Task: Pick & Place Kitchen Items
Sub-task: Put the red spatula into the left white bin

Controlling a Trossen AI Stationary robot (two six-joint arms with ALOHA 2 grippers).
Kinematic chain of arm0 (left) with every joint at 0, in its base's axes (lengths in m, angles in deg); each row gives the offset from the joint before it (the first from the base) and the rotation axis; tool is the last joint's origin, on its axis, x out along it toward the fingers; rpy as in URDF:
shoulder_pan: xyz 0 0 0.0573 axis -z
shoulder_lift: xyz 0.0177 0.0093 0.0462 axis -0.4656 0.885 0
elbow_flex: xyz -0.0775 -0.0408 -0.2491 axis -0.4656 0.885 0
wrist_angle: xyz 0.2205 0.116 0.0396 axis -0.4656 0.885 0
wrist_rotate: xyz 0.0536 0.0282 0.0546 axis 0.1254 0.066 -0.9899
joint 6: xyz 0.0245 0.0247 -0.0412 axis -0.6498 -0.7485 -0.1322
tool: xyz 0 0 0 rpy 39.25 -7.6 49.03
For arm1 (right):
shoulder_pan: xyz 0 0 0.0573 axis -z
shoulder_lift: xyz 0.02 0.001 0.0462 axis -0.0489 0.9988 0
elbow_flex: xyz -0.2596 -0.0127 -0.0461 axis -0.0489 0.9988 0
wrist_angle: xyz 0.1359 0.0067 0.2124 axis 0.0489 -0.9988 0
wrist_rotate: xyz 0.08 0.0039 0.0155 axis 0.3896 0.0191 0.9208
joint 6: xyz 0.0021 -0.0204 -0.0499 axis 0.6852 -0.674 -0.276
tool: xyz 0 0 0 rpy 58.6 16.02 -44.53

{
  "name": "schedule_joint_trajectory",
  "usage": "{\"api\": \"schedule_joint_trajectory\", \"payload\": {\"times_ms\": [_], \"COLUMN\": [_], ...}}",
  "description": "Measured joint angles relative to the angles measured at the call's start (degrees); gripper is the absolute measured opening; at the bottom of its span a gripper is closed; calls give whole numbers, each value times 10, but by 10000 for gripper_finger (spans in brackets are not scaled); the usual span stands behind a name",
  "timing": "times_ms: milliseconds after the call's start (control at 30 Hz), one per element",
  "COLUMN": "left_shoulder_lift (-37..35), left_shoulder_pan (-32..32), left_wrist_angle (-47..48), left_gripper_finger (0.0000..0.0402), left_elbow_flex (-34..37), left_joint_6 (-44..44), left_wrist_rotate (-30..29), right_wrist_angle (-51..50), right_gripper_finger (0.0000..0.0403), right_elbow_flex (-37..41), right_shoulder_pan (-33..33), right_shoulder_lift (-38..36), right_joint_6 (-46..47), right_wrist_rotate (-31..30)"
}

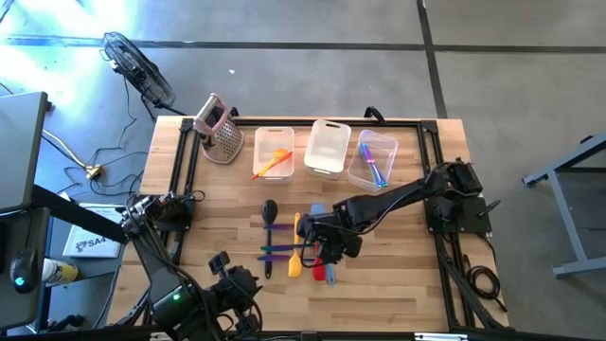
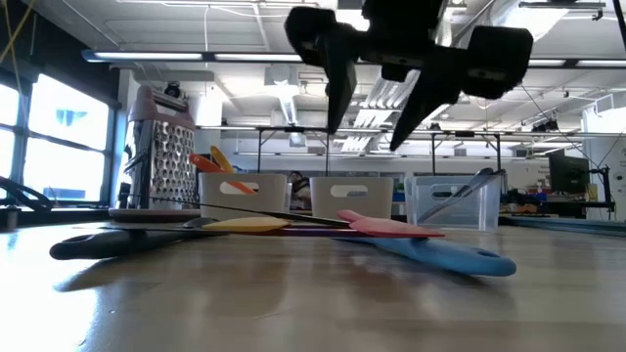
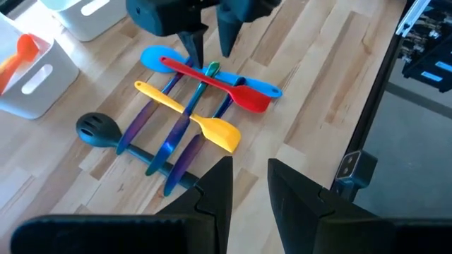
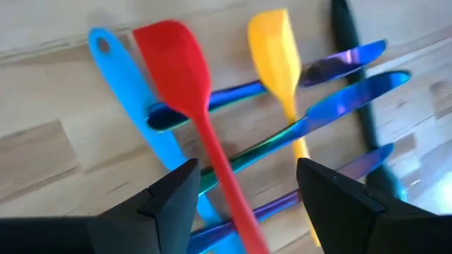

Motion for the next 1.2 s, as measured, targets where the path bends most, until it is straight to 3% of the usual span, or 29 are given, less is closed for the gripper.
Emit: {"api": "schedule_joint_trajectory", "payload": {"times_ms": [300,1200], "left_shoulder_lift": [0,0], "left_shoulder_pan": [0,0], "left_wrist_angle": [-1,-4], "left_gripper_finger": [86,86], "left_elbow_flex": [0,0], "left_joint_6": [0,-13], "left_wrist_rotate": [11,23], "right_wrist_angle": [-7,15], "right_gripper_finger": [231,231], "right_elbow_flex": [0,0], "right_shoulder_pan": [-5,-7], "right_shoulder_lift": [40,58], "right_joint_6": [-13,-63], "right_wrist_rotate": [26,88]}}
